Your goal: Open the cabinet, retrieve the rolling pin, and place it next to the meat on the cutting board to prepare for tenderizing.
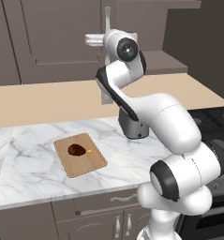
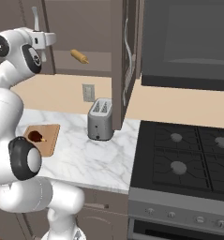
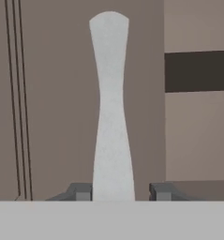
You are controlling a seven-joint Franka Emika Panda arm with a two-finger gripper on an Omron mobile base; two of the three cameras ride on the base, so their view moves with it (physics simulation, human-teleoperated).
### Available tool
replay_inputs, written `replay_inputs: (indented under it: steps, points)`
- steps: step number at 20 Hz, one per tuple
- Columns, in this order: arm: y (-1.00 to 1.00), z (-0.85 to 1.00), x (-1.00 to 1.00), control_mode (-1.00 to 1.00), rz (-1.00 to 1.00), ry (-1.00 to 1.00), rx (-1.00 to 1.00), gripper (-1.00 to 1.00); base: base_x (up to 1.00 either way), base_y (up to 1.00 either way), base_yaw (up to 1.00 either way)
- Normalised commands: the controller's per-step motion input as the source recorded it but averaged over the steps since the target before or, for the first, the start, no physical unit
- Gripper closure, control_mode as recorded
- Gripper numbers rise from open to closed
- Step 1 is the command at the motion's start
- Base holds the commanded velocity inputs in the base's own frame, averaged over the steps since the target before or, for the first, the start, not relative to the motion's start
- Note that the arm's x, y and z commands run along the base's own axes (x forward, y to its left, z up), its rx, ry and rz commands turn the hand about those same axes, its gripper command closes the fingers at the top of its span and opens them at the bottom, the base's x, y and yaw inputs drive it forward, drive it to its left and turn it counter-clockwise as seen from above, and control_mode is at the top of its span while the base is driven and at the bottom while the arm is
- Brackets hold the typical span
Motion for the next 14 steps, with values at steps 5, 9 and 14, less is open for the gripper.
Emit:
replay_inputs:
  steps: [5,9,14]
  points:
    - [0.36,-0.18,0.30,-1.00,0.00,0.09,-0.02,1.00,0.00,0.00,0.00]
    - [0.20,-0.11,0.02,-1.00,0.00,0.07,0.00,1.00,0.00,0.00,0.00]
    - [0.14,-0.04,0.05,-1.00,0.00,0.10,0.00,1.00,0.00,0.00,0.00]
